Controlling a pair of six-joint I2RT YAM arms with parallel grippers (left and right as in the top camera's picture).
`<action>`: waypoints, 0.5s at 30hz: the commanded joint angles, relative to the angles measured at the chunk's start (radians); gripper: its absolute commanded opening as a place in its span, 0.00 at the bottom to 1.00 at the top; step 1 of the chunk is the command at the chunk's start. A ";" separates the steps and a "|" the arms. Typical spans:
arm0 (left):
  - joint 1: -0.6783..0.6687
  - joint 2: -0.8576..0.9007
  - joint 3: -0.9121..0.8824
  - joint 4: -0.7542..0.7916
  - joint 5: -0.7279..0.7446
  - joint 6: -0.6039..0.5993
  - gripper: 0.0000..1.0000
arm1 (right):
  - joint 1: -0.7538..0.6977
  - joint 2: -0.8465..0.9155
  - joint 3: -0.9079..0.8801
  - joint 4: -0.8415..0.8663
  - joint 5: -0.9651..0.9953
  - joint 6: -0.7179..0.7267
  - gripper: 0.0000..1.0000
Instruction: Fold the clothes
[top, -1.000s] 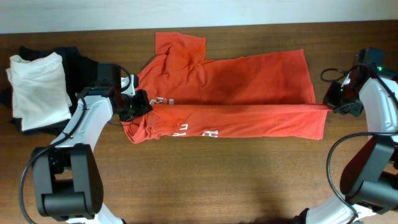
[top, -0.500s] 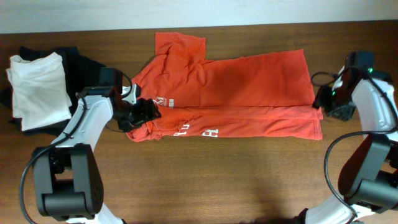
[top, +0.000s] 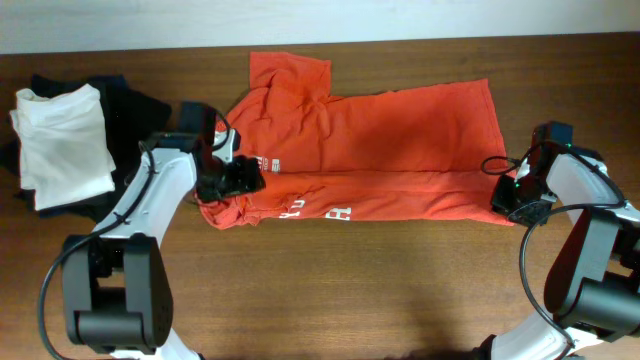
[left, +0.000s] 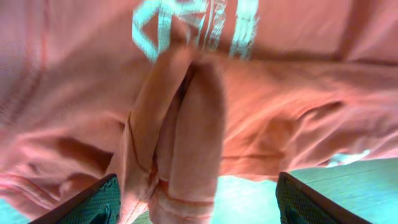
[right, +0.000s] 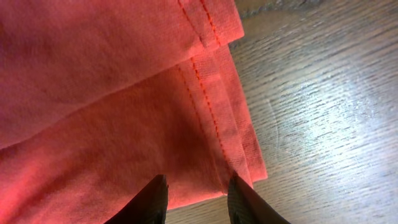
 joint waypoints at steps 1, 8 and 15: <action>-0.025 -0.026 0.049 -0.031 -0.005 0.020 0.79 | 0.005 -0.002 -0.006 0.003 -0.002 0.008 0.36; -0.099 -0.019 0.004 -0.064 -0.183 0.020 0.47 | 0.005 -0.002 -0.006 0.003 -0.002 0.007 0.36; -0.096 -0.012 0.011 0.097 -0.198 0.005 0.01 | 0.005 -0.002 -0.006 0.003 -0.002 0.007 0.36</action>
